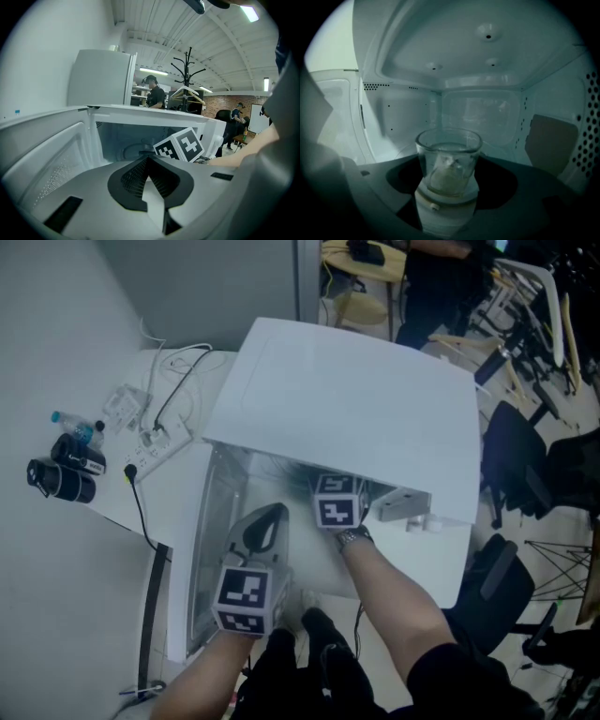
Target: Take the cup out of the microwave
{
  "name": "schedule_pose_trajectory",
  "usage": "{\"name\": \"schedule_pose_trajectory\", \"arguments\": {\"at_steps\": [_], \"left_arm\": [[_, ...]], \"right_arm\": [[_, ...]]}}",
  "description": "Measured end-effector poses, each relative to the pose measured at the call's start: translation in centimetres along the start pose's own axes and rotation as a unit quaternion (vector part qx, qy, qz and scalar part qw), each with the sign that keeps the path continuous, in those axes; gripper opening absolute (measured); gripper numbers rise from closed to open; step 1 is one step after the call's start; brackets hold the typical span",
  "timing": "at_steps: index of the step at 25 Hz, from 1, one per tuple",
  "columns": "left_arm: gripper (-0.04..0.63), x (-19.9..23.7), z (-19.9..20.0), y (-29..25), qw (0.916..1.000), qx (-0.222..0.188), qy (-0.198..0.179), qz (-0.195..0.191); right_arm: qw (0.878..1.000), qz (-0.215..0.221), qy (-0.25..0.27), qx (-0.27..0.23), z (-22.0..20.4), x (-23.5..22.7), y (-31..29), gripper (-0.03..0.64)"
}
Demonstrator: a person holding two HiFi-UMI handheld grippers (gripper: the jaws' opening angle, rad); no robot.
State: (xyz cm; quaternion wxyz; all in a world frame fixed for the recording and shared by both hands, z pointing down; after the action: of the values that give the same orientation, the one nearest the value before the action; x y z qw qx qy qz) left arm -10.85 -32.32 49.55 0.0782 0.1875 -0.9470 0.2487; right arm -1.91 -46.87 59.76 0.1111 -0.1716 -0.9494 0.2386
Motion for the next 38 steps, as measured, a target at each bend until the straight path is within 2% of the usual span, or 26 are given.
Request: {"name": "schedule_pose_trajectory", "arguments": {"at_steps": [14, 38], "left_arm": [[-0.003, -1.4, 0.1, 1.2, 0.9999, -0.009, -0.005, 0.001], [-0.002, -3.8, 0.9, 4.6, 0.9989, -0.037, -0.011, 0.026]], "right_arm": [[1.0, 0.02, -0.001, -0.018, 0.3, 0.9, 3.4, 0.348], [0.997, 0.052, -0.009, -0.049, 0.6, 2.1, 8.5, 0.347]]}}
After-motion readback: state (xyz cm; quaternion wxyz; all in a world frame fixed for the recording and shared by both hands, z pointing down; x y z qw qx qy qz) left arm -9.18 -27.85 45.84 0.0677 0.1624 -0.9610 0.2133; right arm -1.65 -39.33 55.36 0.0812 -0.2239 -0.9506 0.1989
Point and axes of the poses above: the fingertips, and each gripper's own axes: y backward along the fingers, x to its left, z out of its top, the point moved 2 cm from there along y, backward along the fingers, and after that the axes turned 6 degrees about y, right-handed, at the moved point
